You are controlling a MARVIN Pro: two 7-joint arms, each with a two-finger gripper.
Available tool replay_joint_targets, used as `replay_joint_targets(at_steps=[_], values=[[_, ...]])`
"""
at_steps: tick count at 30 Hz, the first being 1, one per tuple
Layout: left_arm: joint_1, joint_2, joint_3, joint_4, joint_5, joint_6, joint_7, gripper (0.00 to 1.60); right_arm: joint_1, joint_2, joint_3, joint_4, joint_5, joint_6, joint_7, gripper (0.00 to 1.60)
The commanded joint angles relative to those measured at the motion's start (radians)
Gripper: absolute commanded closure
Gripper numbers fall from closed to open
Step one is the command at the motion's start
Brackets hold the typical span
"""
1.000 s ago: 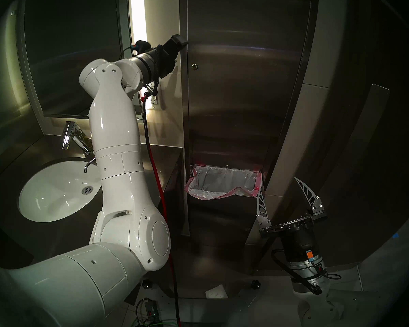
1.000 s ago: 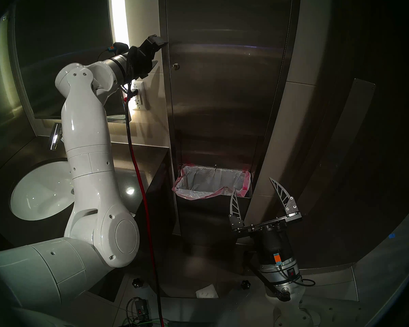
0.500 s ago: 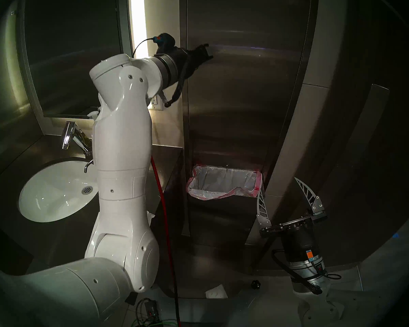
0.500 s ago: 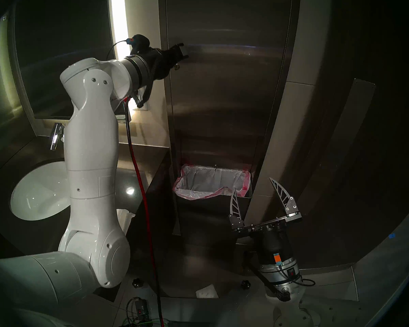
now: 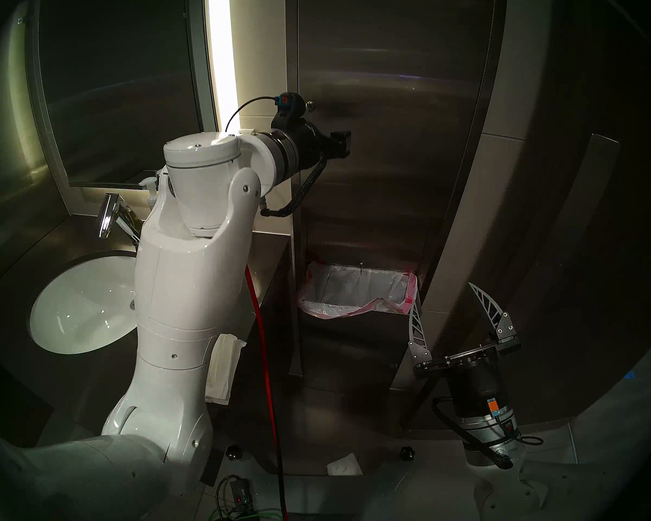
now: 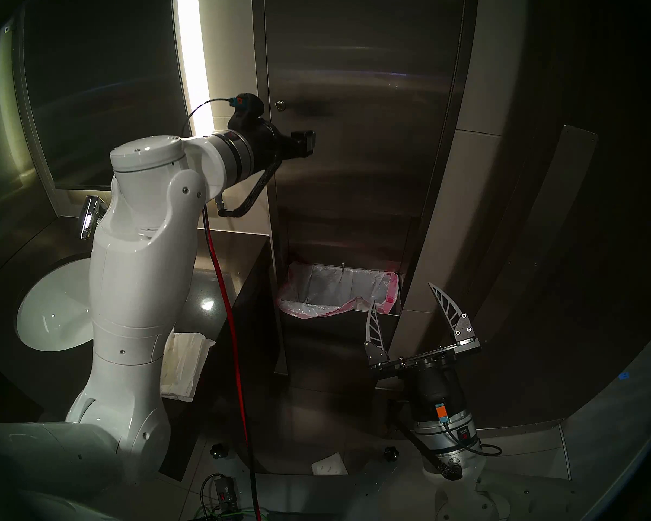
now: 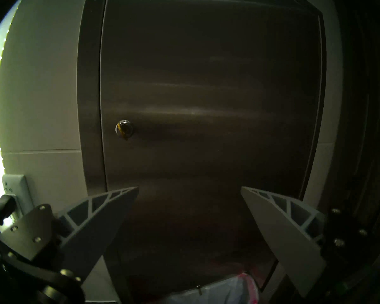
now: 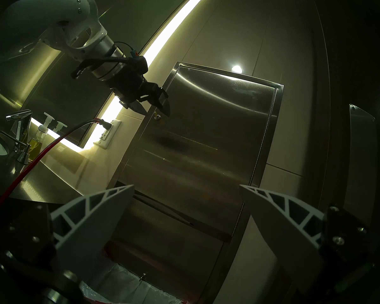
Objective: Twist key and close towel dispenser
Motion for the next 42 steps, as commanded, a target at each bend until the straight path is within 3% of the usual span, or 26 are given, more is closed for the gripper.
replay_joint_targets(at_steps=[1,6,12,29,42], values=[[-0.017,0.119,0.038,0.008,0.108,-0.122,-0.078,0.0,0.001,-0.002,0.0,-0.01,-0.005,0.0,-0.001,0.0],[-0.049,0.143,0.043,0.05,0.113,-0.21,-0.115,0.0,0.001,-0.002,0.0,-0.011,-0.006,0.0,-0.002,0.0],[-0.075,0.135,0.043,0.08,0.115,-0.241,-0.131,0.0,0.001,-0.002,0.0,-0.011,-0.006,0.001,-0.002,0.0],[-0.104,0.092,-0.02,0.146,0.057,-0.266,-0.168,0.0,0.001,-0.002,0.0,-0.011,-0.006,0.001,-0.002,0.0],[-0.131,0.066,-0.027,0.198,0.033,-0.285,-0.183,0.0,0.001,-0.002,0.0,-0.011,-0.006,0.001,-0.002,0.0]])
